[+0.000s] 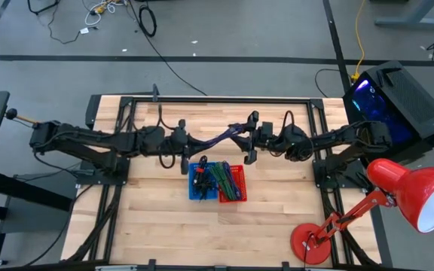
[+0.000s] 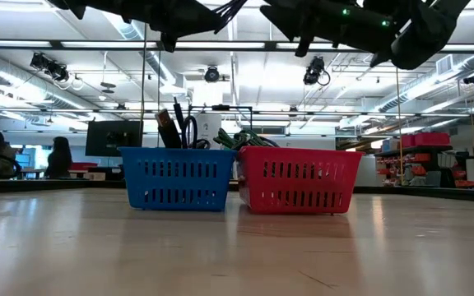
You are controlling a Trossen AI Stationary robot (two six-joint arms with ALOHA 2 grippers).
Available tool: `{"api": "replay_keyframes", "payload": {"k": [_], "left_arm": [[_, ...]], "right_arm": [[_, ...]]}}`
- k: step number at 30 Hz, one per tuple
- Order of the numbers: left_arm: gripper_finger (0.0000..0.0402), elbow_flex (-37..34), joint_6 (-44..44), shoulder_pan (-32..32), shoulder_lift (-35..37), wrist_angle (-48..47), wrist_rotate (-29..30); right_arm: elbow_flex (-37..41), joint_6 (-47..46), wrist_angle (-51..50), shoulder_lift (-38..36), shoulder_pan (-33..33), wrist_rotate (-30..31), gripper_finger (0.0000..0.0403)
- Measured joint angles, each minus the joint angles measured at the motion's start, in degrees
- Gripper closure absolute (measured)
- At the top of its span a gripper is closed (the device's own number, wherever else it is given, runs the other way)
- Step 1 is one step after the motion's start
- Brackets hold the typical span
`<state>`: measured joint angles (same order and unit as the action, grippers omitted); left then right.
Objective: Pick & Place USB Port
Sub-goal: Put the black and blue USB cable into the red basket
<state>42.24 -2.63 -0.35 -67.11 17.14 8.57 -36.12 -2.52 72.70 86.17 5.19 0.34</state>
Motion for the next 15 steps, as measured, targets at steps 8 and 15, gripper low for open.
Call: {"api": "replay_keyframes", "payload": {"k": [8, 15], "left_arm": [[0.0372, 0.1, 1.0, -1.0, -3.5, 4.1, 3.2], [0.0372, 0.1, 5.9, 0.7, -4.4, 5.3, 7.9]], "right_arm": [[-4.1, -0.7, -5.1, 0.0, -0.5, -5.9, 0.0247], [-4.5, 0.0, -10.4, 0.0, -1.1, -5.9, 0.0247]]}}
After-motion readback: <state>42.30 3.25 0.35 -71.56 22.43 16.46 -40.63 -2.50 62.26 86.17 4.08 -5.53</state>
